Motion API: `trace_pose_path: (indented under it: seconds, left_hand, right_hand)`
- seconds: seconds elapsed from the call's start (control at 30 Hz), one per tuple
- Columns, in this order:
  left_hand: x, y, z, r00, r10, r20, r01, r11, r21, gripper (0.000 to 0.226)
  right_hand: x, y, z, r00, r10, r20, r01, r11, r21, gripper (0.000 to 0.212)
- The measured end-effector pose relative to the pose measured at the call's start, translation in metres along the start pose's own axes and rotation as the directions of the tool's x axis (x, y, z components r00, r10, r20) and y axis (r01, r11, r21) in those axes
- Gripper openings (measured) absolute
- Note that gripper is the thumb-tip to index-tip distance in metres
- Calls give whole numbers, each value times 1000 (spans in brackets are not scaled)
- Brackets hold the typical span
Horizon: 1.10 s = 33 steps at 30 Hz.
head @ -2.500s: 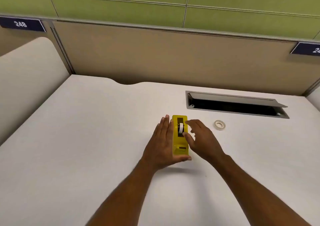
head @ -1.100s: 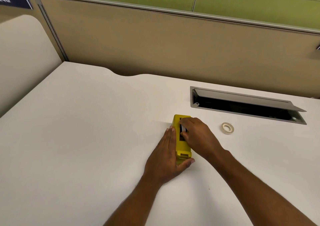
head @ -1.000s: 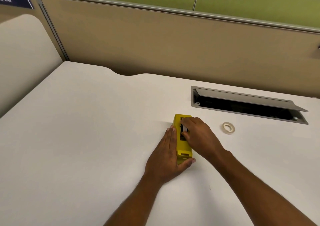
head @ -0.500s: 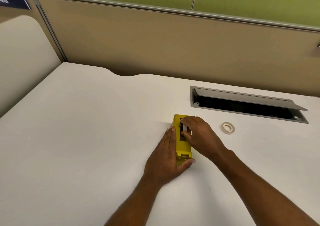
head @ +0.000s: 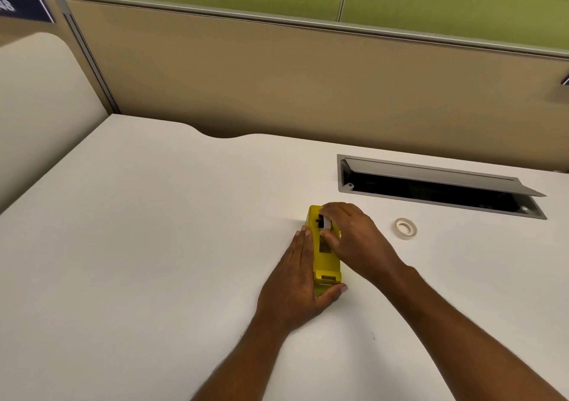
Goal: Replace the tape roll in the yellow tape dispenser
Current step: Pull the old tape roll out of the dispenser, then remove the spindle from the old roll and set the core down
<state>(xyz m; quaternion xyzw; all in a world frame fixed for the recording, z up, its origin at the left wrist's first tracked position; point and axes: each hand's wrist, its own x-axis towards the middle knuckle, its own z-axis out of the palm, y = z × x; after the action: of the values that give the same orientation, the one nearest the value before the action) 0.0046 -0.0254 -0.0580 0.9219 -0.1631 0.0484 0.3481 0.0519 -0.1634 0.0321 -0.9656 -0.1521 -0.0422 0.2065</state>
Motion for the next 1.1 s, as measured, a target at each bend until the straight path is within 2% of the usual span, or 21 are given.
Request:
trace_pose_path:
  seconds: [0.17,0.23,0.33,0.4,0.63,0.77,0.93,1.1]
  left_hand:
    - [-2,5,-13,1000,3,-12,-4,997,-71,97]
    - [0,11,-23,994,-41,-97,26,989,-148,86]
    - [14,41,-41,950,-154,-273,70,954,-293,61]
    - [29,67,-57,925,-216,-314,69,905,-420,44]
    - [59,135,-102,951,-255,-172,68,718,-692,20]
    - [64,160,-120,946,-282,-157,58,625,-778,15]
    - [63,187,-137,943,-298,-150,33,530,-848,15]
    - [64,207,-150,930,-334,-151,11,437,-899,13]
  right_hand:
    - [-12,-3,-19,998,-38,-55,37,999,-21,38]
    - [-16,-4,-32,995,-56,-77,53,998,-37,37]
    - [-20,-9,-54,990,-62,-123,56,997,-54,37]
    - [-21,-15,-73,986,-66,-156,59,997,-48,36]
    - [-28,-32,-134,957,-143,-251,137,990,-44,24]
    - [-34,-37,-164,943,-158,-291,154,987,-40,29]
    - [-40,-44,-191,933,-121,-338,159,983,88,33]
    - [-44,-48,-208,922,69,-381,107,900,423,30]
